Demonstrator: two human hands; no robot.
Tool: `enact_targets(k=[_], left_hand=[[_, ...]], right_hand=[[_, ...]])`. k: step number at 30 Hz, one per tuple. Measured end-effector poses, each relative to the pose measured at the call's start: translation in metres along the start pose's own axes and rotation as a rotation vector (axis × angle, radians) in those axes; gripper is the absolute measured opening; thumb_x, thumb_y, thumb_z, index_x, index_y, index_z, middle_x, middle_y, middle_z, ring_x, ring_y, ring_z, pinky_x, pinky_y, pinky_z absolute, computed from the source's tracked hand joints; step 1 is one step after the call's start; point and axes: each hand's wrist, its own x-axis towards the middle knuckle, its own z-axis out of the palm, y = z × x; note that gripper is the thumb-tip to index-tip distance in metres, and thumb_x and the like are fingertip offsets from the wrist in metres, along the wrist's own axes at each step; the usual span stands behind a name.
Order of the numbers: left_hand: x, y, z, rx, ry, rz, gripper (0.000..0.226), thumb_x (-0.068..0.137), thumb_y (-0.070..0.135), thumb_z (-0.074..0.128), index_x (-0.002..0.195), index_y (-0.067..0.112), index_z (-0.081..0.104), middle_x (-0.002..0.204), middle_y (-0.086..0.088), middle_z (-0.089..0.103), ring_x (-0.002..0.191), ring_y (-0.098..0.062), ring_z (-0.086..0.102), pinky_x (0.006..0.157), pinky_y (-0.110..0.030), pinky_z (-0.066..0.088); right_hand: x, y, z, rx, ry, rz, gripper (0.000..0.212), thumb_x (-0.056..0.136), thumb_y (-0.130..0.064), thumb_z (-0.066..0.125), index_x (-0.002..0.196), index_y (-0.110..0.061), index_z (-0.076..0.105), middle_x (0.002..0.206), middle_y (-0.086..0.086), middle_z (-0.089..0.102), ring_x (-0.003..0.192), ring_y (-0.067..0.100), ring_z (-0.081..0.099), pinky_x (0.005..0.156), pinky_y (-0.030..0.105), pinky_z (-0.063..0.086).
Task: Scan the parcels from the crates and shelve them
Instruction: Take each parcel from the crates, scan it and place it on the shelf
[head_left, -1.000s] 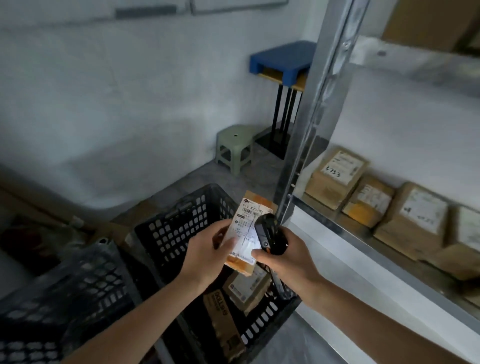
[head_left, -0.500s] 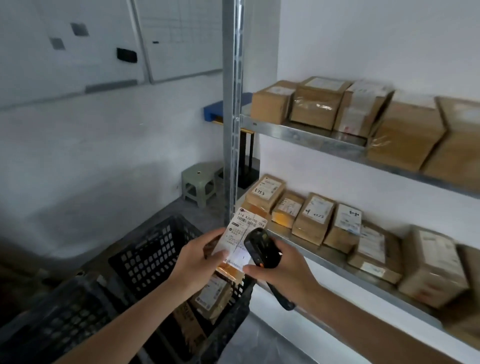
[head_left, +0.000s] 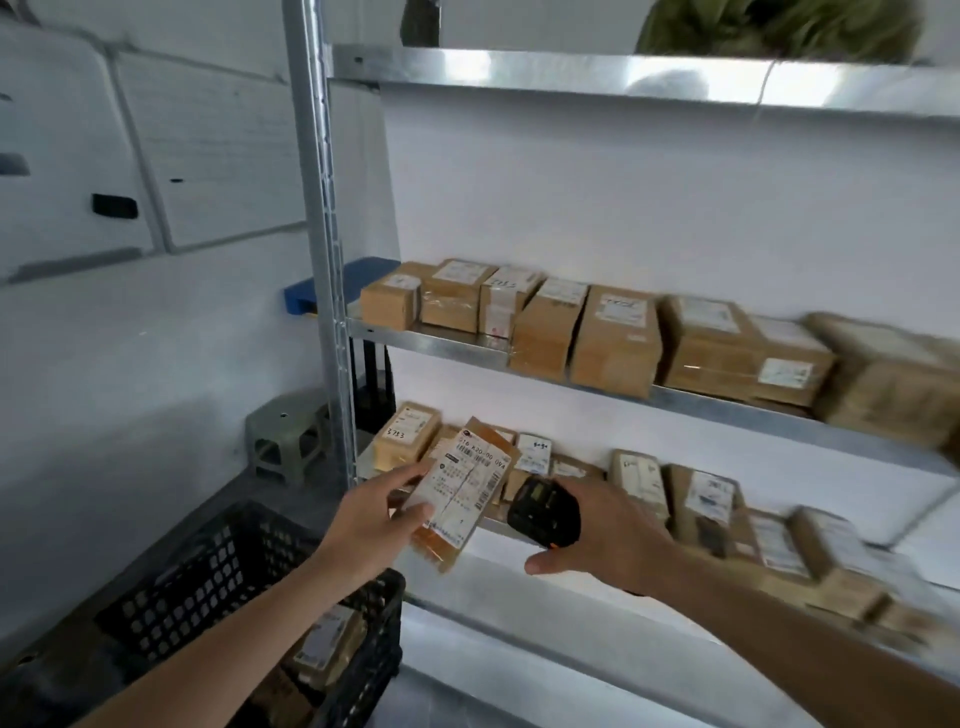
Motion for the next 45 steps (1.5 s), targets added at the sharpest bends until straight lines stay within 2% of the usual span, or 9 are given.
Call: enact_targets(k=[3, 7, 12, 17, 26, 31, 38, 42, 45], left_hand=[[-0.005, 0.036, 0.015, 0.045, -0.021, 0.052, 0.053, 0.093, 0.021, 0.07, 0.142, 0.033, 0.052, 0.128, 0.01, 0.064, 0.106, -0.007, 0.067, 0.078, -0.021, 0.061], [-0.009, 0.089, 0.043, 0.09, -0.026, 0.144, 0.049, 0.095, 0.019, 0.068, 0.14, 0.031, 0.054, 0.124, 0.011, 0.062, 0.1, -0.005, 0.061, 0.062, -0.005, 0.05], [-0.01, 0.146, 0.085, 0.103, -0.07, 0.233, 0.042, 0.094, 0.023, 0.069, 0.134, 0.031, 0.062, 0.125, 0.01, 0.068, 0.102, -0.008, 0.067, 0.067, -0.016, 0.059], [-0.013, 0.195, 0.124, 0.132, -0.043, 0.274, 0.039, 0.093, 0.025, 0.069, 0.131, 0.033, 0.063, 0.127, 0.013, 0.067, 0.107, -0.008, 0.065, 0.078, -0.02, 0.058], [-0.024, 0.241, 0.175, 0.058, -0.107, 0.306, 0.036, 0.094, 0.016, 0.067, 0.127, 0.03, 0.064, 0.117, 0.012, 0.067, 0.094, -0.011, 0.066, 0.057, -0.007, 0.051], [-0.027, 0.255, 0.188, 0.06, -0.117, 0.334, 0.035, 0.094, 0.02, 0.068, 0.119, 0.042, 0.06, 0.112, 0.02, 0.064, 0.099, -0.009, 0.066, 0.059, -0.007, 0.05], [-0.028, 0.266, 0.211, 0.042, -0.128, 0.332, 0.035, 0.093, 0.017, 0.069, 0.126, 0.029, 0.065, 0.116, 0.012, 0.065, 0.101, -0.017, 0.067, 0.062, -0.009, 0.054], [-0.034, 0.274, 0.238, -0.002, -0.162, 0.324, 0.034, 0.094, 0.017, 0.068, 0.127, 0.027, 0.065, 0.12, 0.01, 0.068, 0.1, -0.017, 0.068, 0.063, -0.014, 0.058], [-0.041, 0.284, 0.266, -0.071, -0.196, 0.293, 0.038, 0.094, 0.022, 0.069, 0.131, 0.027, 0.063, 0.125, 0.007, 0.068, 0.102, -0.018, 0.069, 0.064, -0.022, 0.061]], right_hand=[[-0.033, 0.015, -0.038, -0.106, 0.016, 0.041, 0.082, 0.058, -0.082, 0.078, 0.125, -0.039, 0.057, 0.117, -0.018, 0.066, 0.109, 0.012, 0.063, 0.087, 0.036, 0.054], [-0.074, 0.035, -0.084, -0.239, 0.05, 0.114, 0.074, 0.066, -0.08, 0.075, 0.123, -0.038, 0.056, 0.116, -0.011, 0.064, 0.109, 0.016, 0.061, 0.083, 0.036, 0.05], [-0.125, 0.065, -0.135, -0.3, 0.094, 0.218, 0.068, 0.071, -0.079, 0.073, 0.121, -0.036, 0.055, 0.11, -0.011, 0.061, 0.097, 0.013, 0.058, 0.075, 0.033, 0.046], [-0.17, 0.103, -0.172, -0.369, 0.103, 0.308, 0.07, 0.071, -0.081, 0.071, 0.12, -0.033, 0.057, 0.11, -0.01, 0.061, 0.102, 0.016, 0.061, 0.08, 0.035, 0.048], [-0.215, 0.15, -0.201, -0.407, 0.105, 0.359, 0.073, 0.066, -0.083, 0.073, 0.118, -0.034, 0.057, 0.102, -0.013, 0.06, 0.093, 0.012, 0.056, 0.075, 0.031, 0.043], [-0.225, 0.164, -0.21, -0.382, 0.095, 0.382, 0.074, 0.065, -0.084, 0.073, 0.117, -0.035, 0.057, 0.102, -0.013, 0.06, 0.095, 0.012, 0.056, 0.078, 0.031, 0.043], [-0.237, 0.181, -0.216, -0.342, 0.092, 0.41, 0.071, 0.067, -0.078, 0.077, 0.119, -0.034, 0.057, 0.109, -0.011, 0.065, 0.097, 0.013, 0.057, 0.081, 0.032, 0.041], [-0.244, 0.197, -0.21, -0.18, 0.137, 0.402, 0.075, 0.064, -0.076, 0.081, 0.12, -0.033, 0.056, 0.108, -0.012, 0.066, 0.097, 0.01, 0.06, 0.08, 0.029, 0.045], [-0.254, 0.209, -0.208, 0.037, 0.206, 0.351, 0.07, 0.068, -0.062, 0.087, 0.123, -0.033, 0.056, 0.113, -0.011, 0.066, 0.1, 0.012, 0.062, 0.088, 0.03, 0.053]])
